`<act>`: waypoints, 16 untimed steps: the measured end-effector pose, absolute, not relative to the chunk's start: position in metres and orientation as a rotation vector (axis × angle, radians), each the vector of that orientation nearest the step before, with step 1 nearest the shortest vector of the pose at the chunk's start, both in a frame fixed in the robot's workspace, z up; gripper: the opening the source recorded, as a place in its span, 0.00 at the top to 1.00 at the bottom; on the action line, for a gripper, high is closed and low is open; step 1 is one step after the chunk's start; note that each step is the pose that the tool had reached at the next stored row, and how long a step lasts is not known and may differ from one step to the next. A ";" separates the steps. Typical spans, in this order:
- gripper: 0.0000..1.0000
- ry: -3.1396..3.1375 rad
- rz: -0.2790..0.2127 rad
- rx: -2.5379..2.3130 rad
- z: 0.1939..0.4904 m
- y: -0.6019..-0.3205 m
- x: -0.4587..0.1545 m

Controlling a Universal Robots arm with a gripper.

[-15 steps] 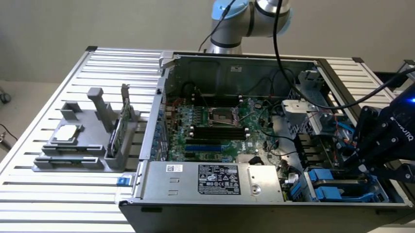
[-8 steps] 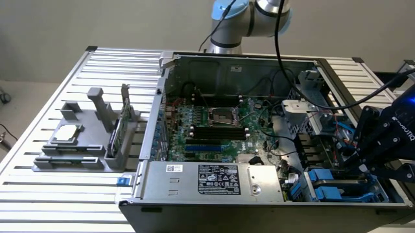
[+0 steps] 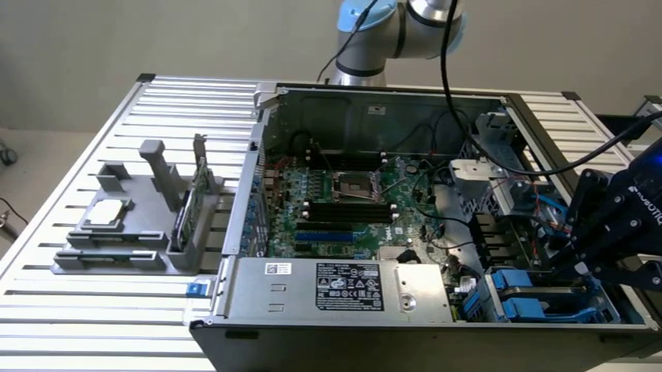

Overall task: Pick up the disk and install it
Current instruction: 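Insert the first disk wire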

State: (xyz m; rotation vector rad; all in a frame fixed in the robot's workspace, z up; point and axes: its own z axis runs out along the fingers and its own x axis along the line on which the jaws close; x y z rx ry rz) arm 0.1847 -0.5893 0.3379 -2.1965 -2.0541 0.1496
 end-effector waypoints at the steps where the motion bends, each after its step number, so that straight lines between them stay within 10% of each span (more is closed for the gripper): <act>1: 0.84 -2.054 0.150 -2.196 0.338 -0.589 0.185; 16: 0.84 -2.054 0.150 -2.196 0.334 -0.591 0.185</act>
